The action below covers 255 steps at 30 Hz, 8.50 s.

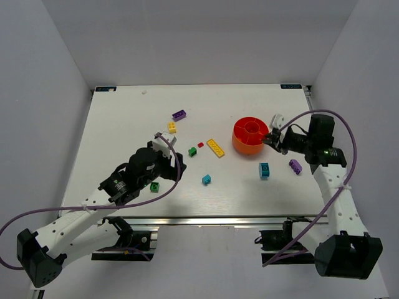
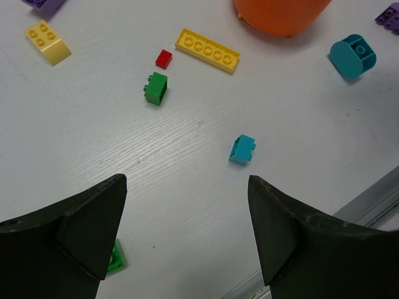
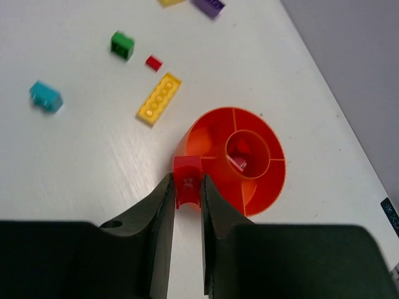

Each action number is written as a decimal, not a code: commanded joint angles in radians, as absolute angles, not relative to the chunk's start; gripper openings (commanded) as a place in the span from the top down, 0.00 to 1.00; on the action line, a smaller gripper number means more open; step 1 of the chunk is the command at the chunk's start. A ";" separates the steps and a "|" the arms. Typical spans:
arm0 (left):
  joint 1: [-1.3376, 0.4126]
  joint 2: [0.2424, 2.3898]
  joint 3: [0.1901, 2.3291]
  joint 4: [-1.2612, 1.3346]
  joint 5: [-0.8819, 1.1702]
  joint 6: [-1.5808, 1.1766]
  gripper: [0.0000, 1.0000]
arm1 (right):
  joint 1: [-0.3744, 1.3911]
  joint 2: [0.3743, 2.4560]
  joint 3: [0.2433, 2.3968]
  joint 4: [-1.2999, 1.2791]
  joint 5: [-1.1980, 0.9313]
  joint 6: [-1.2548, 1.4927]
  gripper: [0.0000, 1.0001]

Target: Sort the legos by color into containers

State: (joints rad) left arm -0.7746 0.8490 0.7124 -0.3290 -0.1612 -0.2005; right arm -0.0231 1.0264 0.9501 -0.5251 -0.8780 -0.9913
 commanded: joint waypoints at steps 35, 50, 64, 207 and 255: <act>-0.779 0.894 0.692 -0.259 -0.048 -0.175 0.11 | 0.072 1.549 1.075 0.083 -0.589 -0.325 0.88; -0.779 0.903 0.692 -0.253 -0.032 -0.169 0.11 | 0.074 1.595 1.089 0.054 -0.588 -0.336 0.69; -0.769 0.982 0.738 -0.209 -0.002 -0.198 0.14 | 0.066 1.476 1.066 0.026 -0.594 -0.344 0.61; -0.739 2.212 1.959 0.060 0.416 -0.353 0.48 | -0.167 1.042 0.887 -0.146 -0.917 -0.167 0.81; -0.707 0.503 0.672 -0.425 -0.261 -0.258 0.12 | 0.135 1.417 0.782 -0.359 -0.136 -0.244 0.31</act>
State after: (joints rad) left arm -0.7036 0.4984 0.6769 -0.4259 -0.2550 -0.2531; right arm 0.1295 1.3857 0.7677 -0.3855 -0.1268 -0.2882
